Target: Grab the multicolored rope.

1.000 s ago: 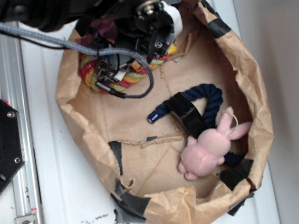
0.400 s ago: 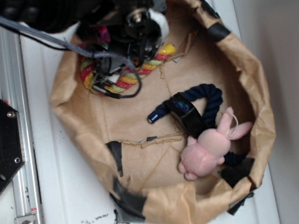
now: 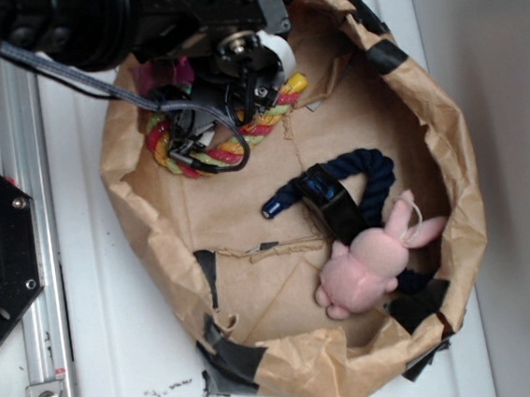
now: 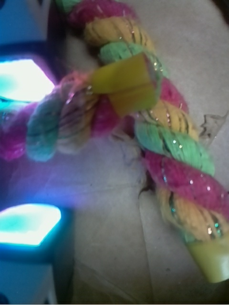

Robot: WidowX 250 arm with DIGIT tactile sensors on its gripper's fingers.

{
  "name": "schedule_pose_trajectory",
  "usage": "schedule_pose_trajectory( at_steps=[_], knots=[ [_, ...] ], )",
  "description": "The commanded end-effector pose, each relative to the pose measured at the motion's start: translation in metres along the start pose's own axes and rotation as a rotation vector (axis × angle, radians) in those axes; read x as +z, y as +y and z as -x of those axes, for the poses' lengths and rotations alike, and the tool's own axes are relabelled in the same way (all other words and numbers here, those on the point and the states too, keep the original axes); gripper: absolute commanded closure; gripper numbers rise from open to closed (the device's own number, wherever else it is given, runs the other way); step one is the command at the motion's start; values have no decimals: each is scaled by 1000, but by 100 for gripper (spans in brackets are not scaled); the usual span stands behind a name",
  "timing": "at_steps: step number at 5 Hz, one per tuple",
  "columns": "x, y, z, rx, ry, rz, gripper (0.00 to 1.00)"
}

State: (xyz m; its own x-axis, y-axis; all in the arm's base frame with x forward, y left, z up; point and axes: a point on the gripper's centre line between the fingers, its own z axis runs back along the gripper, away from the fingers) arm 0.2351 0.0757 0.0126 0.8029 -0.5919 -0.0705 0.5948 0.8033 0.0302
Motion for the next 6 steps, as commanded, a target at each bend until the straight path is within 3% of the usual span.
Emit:
schedule_pose_trajectory(
  at_steps=[1,2,3,4,5,6],
  knots=[
    [0,-6,-8,-10,4,-12,100],
    [5,-4,-8,3,-9,-17,100],
    [25,-2,-8,25,-64,7,100],
    [61,-10,-16,47,-134,-43,100],
    [114,-29,-35,218,-223,-40,100],
    [158,-32,-45,471,-275,-38,100]
  ],
)
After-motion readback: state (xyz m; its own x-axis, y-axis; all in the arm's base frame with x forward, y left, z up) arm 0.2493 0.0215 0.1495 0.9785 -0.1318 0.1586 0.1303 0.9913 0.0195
